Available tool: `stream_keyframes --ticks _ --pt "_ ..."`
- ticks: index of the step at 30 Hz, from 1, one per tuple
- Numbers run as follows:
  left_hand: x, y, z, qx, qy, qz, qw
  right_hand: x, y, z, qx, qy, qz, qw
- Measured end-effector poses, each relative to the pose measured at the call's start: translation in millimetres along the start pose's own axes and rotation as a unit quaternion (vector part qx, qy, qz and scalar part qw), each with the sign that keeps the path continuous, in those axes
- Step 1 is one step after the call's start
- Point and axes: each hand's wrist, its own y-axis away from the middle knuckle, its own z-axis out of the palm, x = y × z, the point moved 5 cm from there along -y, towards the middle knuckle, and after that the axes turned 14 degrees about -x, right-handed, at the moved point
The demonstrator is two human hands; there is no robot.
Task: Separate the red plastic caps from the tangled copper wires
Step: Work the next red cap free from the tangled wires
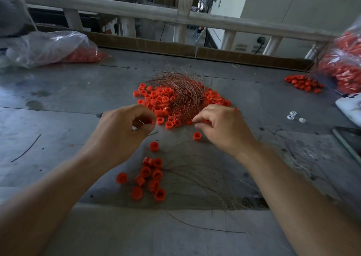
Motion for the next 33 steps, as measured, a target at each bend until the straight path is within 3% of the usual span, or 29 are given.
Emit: stream_keyframes --ticks 5,10,19,25,33 --pt "1.0 1.7 0.1 -0.001 0.004 0.002 1.0 3.2 0.2 -3.4 0.053 -0.02 0.005 0.998" --pt "0.6 2.1 0.5 -0.001 0.005 0.001 1.0 11.0 -3.8 2.1 0.052 -0.026 0.025 0.998" --pt "1.5 2.0 1.3 -0.005 0.016 0.001 1.0 13.3 -1.8 -7.4 0.145 -0.087 0.039 0.985" --pt "16.4 6.7 -0.9 -0.014 0.038 0.082 0.996 -25.9 15.2 -29.7 0.259 -0.007 -0.099 0.961" --pt "44.6 18.2 7.5 -0.067 0.039 0.237 0.968 -64.7 26.4 -21.9 0.194 -0.036 -0.24 0.95"
